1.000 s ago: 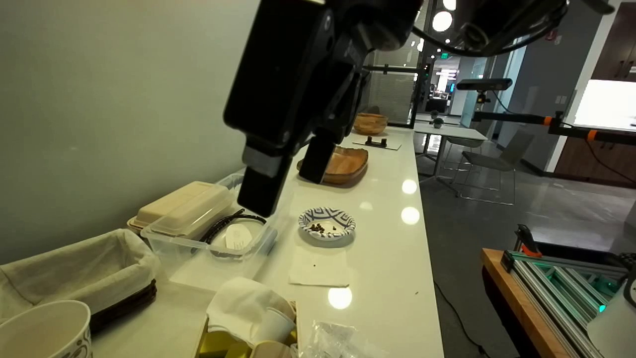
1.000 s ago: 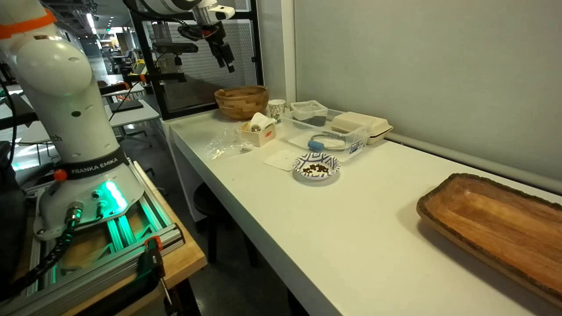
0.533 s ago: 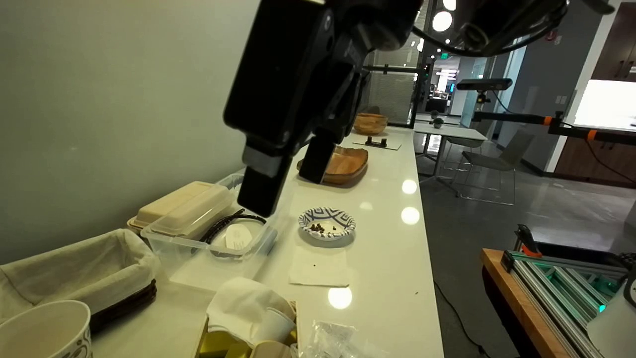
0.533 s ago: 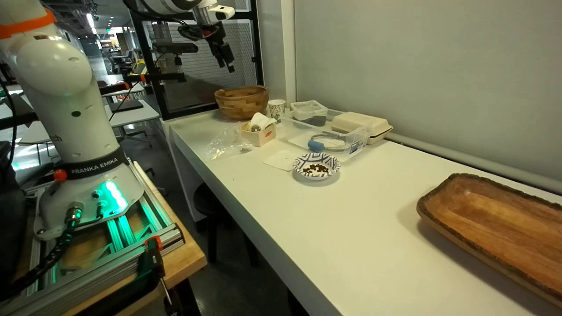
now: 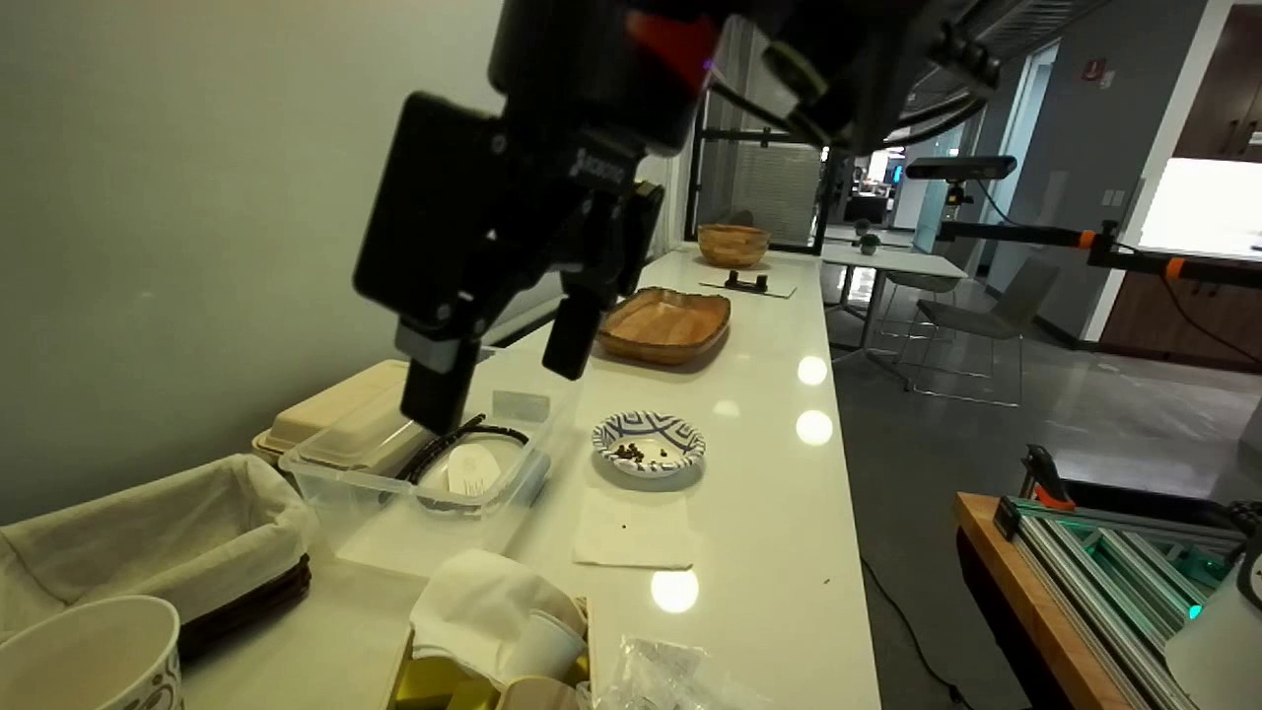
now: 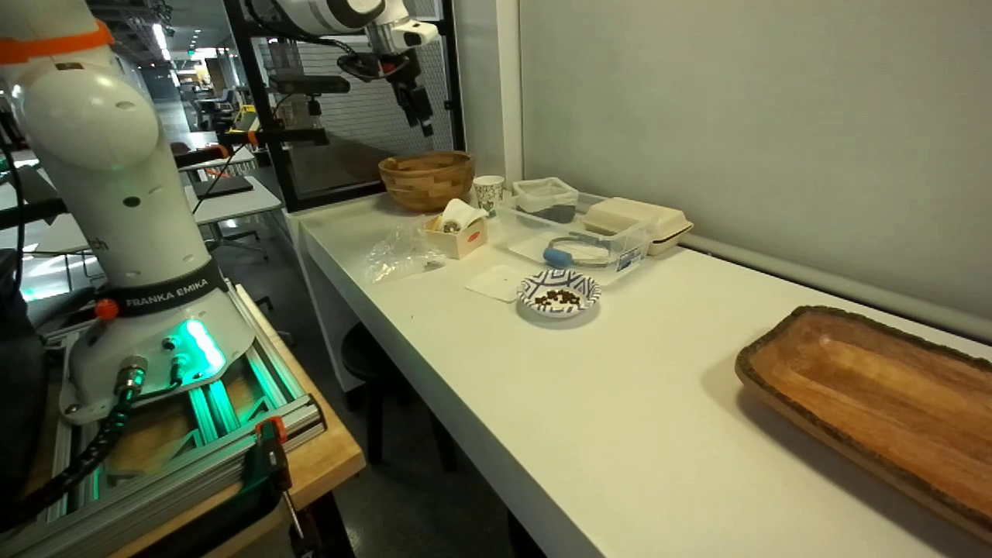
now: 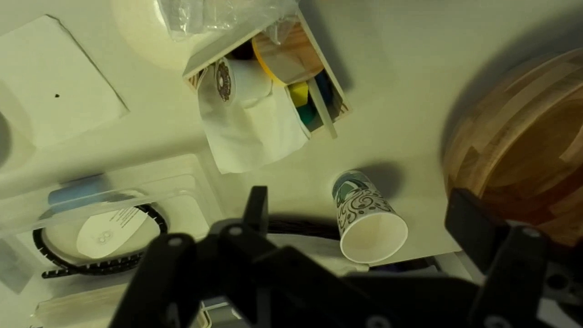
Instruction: Move the coffee cup to the right.
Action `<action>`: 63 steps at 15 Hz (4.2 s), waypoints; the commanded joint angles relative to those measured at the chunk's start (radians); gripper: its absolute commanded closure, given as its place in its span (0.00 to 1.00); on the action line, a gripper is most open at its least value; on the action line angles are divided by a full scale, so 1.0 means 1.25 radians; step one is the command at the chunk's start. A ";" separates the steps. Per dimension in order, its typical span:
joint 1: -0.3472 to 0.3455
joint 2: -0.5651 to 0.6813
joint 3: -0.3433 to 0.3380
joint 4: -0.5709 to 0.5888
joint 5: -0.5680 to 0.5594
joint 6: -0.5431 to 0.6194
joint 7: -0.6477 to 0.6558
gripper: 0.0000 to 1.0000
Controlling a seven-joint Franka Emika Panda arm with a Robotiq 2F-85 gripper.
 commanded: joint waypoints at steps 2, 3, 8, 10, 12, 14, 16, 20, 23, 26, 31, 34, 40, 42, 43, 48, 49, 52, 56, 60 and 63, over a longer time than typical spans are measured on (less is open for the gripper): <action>0.020 0.202 -0.035 0.153 -0.015 0.014 -0.014 0.00; 0.026 0.238 -0.042 0.181 -0.025 0.025 -0.020 0.00; 0.066 0.412 -0.076 0.335 -0.002 0.071 -0.066 0.00; 0.082 0.469 -0.095 0.390 -0.004 0.083 -0.068 0.00; 0.094 0.519 -0.112 0.441 -0.002 0.090 -0.071 0.00; 0.100 0.560 -0.124 0.485 0.004 0.087 -0.076 0.00; 0.104 0.594 -0.132 0.522 0.011 0.090 -0.077 0.00; 0.111 0.649 -0.142 0.578 0.019 0.102 -0.070 0.00; 0.121 0.676 -0.155 0.601 0.015 0.100 -0.063 0.00; 0.130 0.699 -0.166 0.613 0.014 0.112 -0.056 0.24; 0.139 0.718 -0.180 0.609 0.020 0.159 -0.048 0.62; 0.155 0.708 -0.198 0.600 0.017 0.159 -0.027 0.85; 0.279 0.664 -0.341 0.577 -0.020 0.127 0.177 0.99; 0.319 0.626 -0.383 0.561 -0.031 0.077 0.270 0.99; 0.331 0.603 -0.393 0.552 -0.036 0.045 0.312 0.99; 0.306 0.412 -0.380 0.444 -0.081 -0.079 0.498 0.99; 0.297 0.368 -0.378 0.415 -0.098 -0.099 0.538 0.99; 0.259 0.242 -0.370 0.318 -0.166 -0.095 0.674 0.99; 0.160 0.081 -0.342 0.174 -0.295 -0.077 0.851 0.99; 0.009 -0.063 -0.300 0.047 -0.410 -0.097 0.985 0.99; -0.124 -0.141 -0.286 -0.040 -0.488 -0.092 1.044 0.99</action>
